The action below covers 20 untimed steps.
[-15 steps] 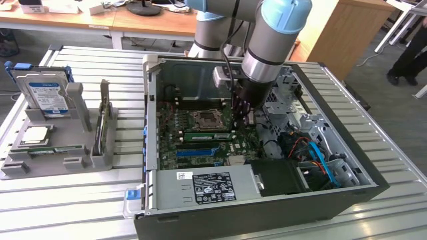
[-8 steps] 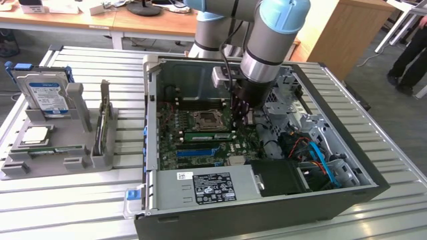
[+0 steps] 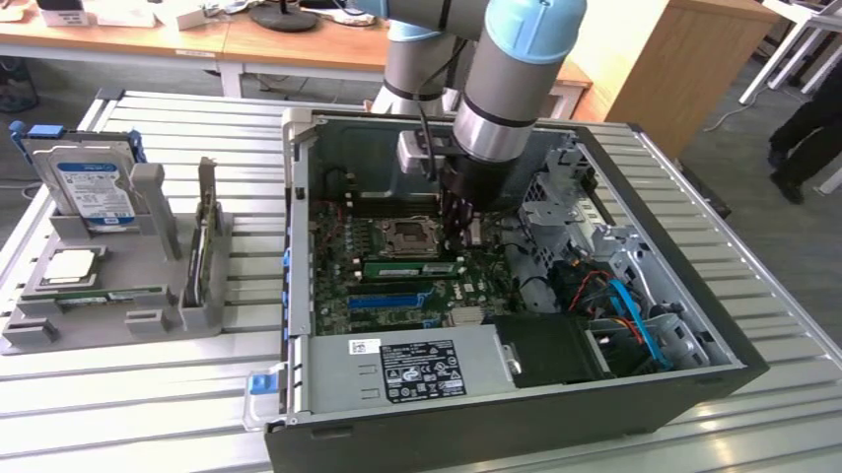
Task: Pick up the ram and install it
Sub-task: 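Press down the ram until it locks into place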
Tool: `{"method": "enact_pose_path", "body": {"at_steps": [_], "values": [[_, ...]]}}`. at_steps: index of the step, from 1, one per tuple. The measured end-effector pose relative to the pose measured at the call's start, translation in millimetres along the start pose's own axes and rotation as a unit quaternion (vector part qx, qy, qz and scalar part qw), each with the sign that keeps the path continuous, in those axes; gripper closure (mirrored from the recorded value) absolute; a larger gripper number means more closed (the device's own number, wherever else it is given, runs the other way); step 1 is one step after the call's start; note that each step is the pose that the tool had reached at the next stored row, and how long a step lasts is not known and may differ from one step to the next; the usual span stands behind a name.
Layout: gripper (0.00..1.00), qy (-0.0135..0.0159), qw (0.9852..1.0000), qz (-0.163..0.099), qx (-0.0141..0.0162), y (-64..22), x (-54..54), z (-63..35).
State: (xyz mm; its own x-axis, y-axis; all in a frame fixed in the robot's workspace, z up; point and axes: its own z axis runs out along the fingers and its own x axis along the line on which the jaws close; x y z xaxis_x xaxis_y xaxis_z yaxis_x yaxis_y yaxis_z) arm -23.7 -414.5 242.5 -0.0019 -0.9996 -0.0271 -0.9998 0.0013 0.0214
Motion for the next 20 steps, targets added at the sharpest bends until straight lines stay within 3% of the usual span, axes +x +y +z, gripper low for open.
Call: {"method": "enact_pose_path", "body": {"at_steps": [13, 20], "values": [[0.89, 0.0, 1.0, 0.0, 0.0088, 32.8, -0.6, 0.7], [0.89, 0.0, 0.9999, 0.0, 0.0121, 47.3, -0.7, 1.1]]}}
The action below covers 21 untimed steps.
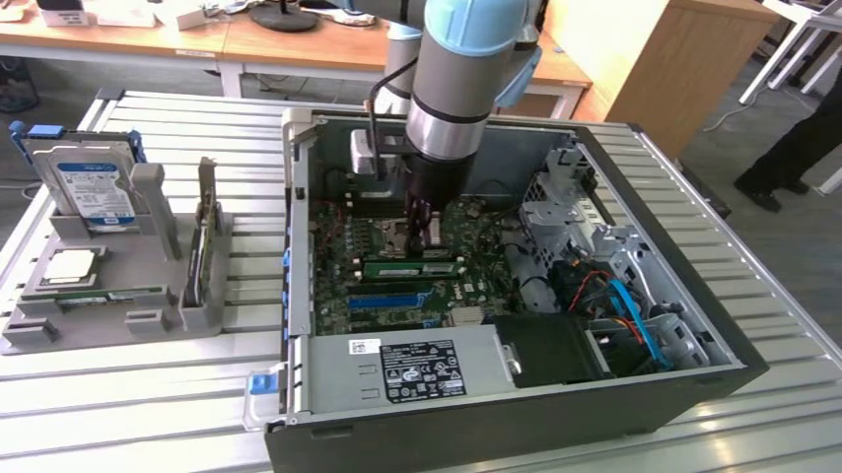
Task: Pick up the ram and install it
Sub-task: 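Press down the ram until it locks into place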
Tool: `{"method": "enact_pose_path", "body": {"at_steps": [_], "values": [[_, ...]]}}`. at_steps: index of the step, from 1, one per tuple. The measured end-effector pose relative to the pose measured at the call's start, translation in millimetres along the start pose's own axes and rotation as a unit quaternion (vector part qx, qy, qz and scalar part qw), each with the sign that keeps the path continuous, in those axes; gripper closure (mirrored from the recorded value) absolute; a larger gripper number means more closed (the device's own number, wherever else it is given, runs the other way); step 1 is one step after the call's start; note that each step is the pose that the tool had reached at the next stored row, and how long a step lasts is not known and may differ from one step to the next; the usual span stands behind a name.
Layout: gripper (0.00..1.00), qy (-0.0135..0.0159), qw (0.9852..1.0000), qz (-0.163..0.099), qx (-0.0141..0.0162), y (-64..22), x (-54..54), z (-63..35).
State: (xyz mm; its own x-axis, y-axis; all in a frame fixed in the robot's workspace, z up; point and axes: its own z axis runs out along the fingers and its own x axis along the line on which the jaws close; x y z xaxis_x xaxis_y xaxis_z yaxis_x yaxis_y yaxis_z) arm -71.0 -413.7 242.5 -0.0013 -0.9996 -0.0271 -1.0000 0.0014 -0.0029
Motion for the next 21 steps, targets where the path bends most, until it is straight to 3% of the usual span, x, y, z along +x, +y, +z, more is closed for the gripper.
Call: {"method": "enact_pose_path", "body": {"at_steps": [8, 21], "values": [[0.89, 0.0, 1.0, 0.0, 0.0012, 11.9, -0.1, 0.0], [0.89, 0.0, 1.0, 0.0, 0.0011, 17.0, 0.0, 0.0]]}}
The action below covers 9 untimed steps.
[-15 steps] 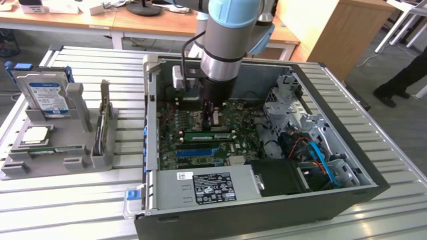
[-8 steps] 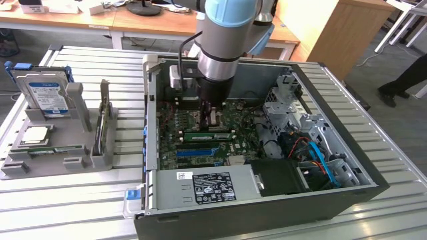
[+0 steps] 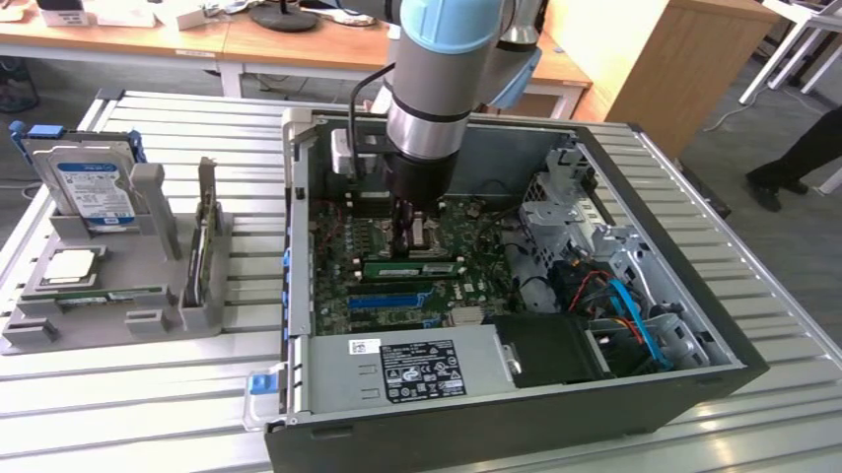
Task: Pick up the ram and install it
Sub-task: 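Press down the ram until it locks into place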
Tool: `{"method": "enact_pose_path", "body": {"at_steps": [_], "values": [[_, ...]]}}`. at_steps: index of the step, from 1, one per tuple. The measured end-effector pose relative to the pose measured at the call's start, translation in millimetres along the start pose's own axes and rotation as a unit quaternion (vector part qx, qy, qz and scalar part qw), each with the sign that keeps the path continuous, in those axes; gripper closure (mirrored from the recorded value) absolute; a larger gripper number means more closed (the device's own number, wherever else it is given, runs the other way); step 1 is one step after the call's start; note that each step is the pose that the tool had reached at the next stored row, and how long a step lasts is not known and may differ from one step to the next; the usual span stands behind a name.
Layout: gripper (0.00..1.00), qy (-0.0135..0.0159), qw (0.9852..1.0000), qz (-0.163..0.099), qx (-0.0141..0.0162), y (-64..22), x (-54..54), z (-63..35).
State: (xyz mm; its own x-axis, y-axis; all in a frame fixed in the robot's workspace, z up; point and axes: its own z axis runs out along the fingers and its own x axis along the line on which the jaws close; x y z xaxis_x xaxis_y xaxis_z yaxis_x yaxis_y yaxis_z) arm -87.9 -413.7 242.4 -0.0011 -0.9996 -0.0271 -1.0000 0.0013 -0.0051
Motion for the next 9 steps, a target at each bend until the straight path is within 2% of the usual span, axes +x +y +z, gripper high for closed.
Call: {"method": "enact_pose_path", "body": {"at_steps": [9], "values": [[0.89, 0.0, 1.0, 0.0, 0.0, 0.1, 0.1, 4.0]]}}
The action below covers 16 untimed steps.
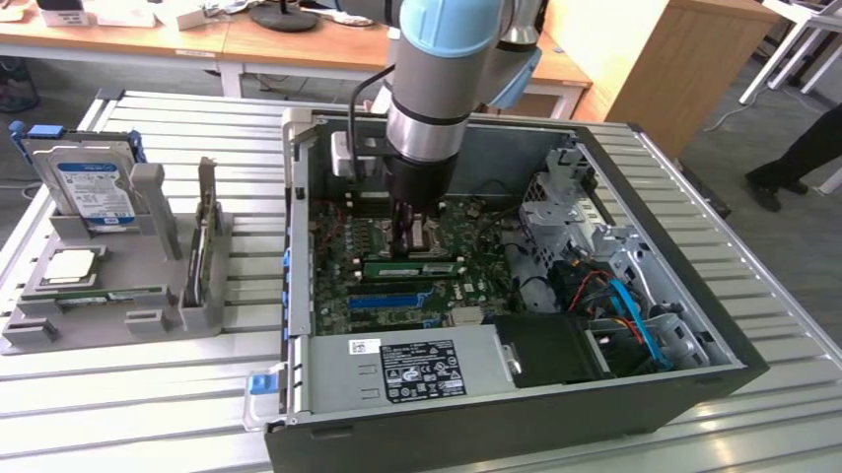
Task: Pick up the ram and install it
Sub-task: 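Press down the ram until it locks into place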
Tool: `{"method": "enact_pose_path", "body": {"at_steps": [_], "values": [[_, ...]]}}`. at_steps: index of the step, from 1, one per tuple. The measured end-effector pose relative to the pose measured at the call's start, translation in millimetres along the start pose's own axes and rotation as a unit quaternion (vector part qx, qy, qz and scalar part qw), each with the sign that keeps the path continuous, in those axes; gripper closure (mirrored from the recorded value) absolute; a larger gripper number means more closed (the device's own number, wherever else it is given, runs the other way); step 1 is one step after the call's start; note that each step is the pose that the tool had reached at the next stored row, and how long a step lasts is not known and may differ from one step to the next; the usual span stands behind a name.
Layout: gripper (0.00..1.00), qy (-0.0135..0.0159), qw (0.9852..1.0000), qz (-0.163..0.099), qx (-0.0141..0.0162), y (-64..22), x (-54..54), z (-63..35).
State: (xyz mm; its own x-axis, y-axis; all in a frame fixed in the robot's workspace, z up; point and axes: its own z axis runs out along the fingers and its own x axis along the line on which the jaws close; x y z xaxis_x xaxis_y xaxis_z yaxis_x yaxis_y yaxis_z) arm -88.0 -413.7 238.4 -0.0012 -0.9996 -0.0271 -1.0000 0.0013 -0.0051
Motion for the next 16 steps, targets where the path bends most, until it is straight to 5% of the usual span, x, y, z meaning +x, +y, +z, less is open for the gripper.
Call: {"method": "enact_pose_path", "body": {"at_steps": [16], "values": [[0.89, -0.0001, 1.0, 0.0, 0.0001, 0.1, 0.7, 3.0]]}}
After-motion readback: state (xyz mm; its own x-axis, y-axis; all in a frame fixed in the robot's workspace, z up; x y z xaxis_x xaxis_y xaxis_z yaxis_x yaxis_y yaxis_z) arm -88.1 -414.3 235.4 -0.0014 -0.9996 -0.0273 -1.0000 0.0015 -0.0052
